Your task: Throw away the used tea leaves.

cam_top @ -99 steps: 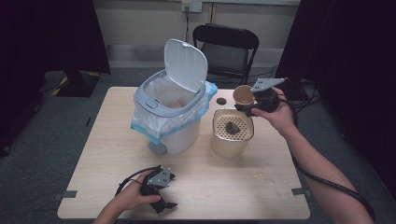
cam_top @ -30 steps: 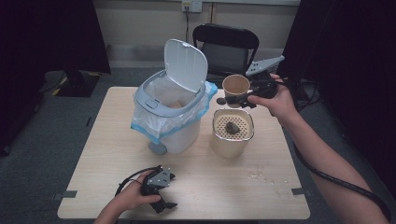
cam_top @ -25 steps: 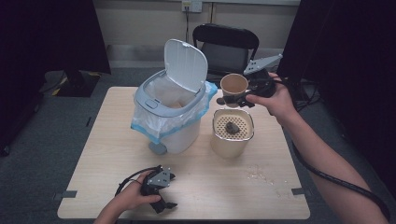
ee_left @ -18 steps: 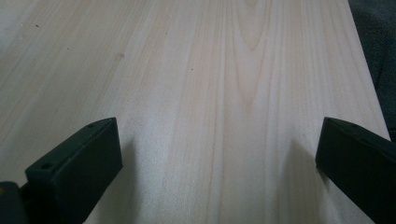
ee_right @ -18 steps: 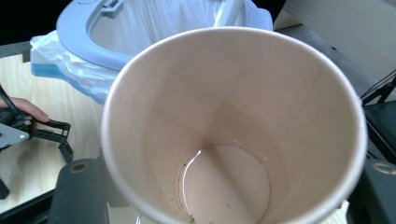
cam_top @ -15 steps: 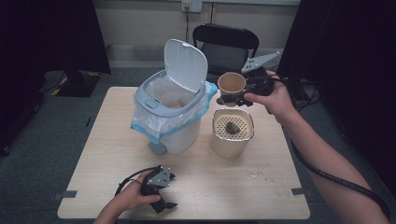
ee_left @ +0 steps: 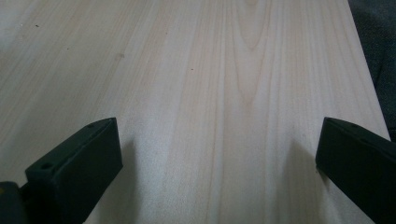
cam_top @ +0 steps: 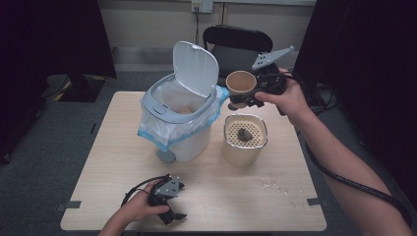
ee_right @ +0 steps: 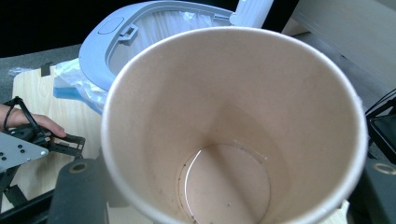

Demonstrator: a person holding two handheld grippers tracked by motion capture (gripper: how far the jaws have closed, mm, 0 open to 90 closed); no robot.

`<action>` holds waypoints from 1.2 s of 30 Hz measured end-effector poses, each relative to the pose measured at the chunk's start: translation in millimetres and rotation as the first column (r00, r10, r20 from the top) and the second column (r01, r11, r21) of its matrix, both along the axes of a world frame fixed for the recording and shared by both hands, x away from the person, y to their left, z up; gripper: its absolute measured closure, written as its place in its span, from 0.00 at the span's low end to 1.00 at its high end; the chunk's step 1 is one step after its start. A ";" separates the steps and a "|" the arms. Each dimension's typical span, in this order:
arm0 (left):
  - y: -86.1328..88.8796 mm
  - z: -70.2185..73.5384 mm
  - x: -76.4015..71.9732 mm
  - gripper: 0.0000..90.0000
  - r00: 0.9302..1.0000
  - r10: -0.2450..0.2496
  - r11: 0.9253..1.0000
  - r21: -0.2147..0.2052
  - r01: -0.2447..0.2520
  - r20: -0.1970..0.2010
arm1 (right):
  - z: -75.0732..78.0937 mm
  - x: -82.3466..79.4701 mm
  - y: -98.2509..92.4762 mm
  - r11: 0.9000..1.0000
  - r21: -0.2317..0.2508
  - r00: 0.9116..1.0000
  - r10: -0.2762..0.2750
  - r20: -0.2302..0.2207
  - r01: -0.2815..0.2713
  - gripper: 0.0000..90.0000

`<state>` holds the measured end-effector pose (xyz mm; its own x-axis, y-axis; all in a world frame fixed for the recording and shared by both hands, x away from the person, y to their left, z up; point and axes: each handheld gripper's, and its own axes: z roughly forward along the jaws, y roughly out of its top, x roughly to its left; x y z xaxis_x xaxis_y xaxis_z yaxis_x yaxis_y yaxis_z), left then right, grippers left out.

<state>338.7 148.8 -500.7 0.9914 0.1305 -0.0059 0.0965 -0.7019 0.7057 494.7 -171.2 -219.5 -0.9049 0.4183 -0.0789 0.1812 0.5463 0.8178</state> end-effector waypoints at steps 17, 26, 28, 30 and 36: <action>0.2 0.1 -0.1 0.00 1.000 0.001 1.000 0.003 -0.001 -0.001 | 20.9 0.3 18.1 1.000 -0.006 1.000 0.029 0.002 -0.029 0.30; 0.1 0.0 0.0 0.00 1.000 0.000 1.000 0.000 0.000 0.000 | 28.0 1.6 37.8 0.998 0.004 0.998 0.055 -0.001 -0.055 0.30; 0.1 -0.6 0.0 0.00 1.000 -0.001 1.000 -0.007 0.001 -0.003 | 28.9 1.5 42.7 0.998 0.002 0.998 0.060 0.000 -0.060 0.30; 0.0 -0.4 0.0 0.00 1.000 -0.001 1.000 -0.006 0.001 0.001 | 28.9 1.4 48.0 0.998 0.001 0.998 0.066 -0.001 -0.066 0.30; 0.1 -0.1 -0.2 0.00 1.000 0.000 1.000 0.001 0.000 -0.006 | 25.0 2.3 60.6 0.997 0.007 0.997 0.073 -0.009 -0.072 0.30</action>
<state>338.4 148.9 -500.7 0.9914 0.1304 -0.0119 0.1009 -0.7024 0.7046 497.0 -110.6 -194.5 -0.9335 0.3521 -0.0677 0.1488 0.5524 0.8202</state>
